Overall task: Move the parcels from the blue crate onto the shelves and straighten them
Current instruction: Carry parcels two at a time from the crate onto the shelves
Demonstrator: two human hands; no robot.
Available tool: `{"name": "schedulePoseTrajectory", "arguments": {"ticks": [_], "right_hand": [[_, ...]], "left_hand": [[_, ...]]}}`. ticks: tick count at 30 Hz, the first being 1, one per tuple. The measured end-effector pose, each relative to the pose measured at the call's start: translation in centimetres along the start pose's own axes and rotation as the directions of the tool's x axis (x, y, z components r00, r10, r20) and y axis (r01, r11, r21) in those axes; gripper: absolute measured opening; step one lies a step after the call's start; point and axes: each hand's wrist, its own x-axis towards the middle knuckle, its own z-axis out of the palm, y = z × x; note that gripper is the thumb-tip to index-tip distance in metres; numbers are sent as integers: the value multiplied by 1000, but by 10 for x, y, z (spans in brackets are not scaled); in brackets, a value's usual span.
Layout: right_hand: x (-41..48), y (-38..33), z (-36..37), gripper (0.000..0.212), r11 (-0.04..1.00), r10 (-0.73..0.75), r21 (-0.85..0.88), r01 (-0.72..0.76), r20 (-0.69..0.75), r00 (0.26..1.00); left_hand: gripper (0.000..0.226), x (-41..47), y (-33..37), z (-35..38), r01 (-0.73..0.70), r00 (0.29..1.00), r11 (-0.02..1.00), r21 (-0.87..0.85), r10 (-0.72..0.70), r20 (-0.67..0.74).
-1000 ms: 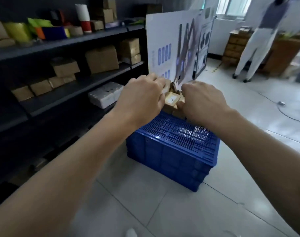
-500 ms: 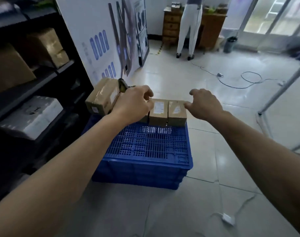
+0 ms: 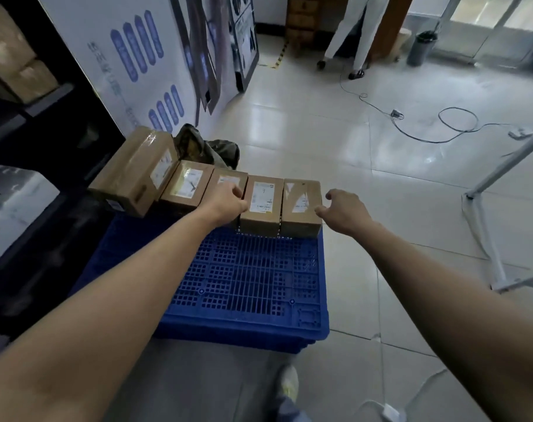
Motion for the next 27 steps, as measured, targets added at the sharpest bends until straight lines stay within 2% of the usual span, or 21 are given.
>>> {"name": "schedulePoseTrajectory", "arguments": {"ticks": [3, 7, 10, 16, 20, 24, 27], "right_hand": [[37, 21, 10, 39, 998, 21, 61, -26, 88, 996], [76, 46, 30, 43, 990, 70, 107, -90, 180, 981], [104, 61, 49, 44, 984, 87, 127, -121, 245, 966], [158, 78, 92, 52, 941, 133, 268, -208, 274, 953], [189, 91, 121, 55, 772, 181, 525, -358, 359, 916], [211, 106, 149, 61, 652, 252, 596, -469, 412, 875], [219, 116, 168, 44, 594, 239, 616, -518, 479, 845]], "left_hand": [[28, 41, -6, 24, 95, 995, 995, -17, -95, 21], [14, 87, -23, 51, 208, 977, 978, 1, -208, 45], [14, 120, -37, 69, 257, 965, 966, 13, -257, 43], [23, 181, -65, 103, 314, 948, 949, 2, -314, 57], [44, 218, -88, 128, 333, 940, 943, 26, -334, 67], [46, 240, -109, 151, 358, 931, 932, 49, -361, 61], [37, 249, -123, 162, 365, 927, 931, 17, -365, 82]]}}
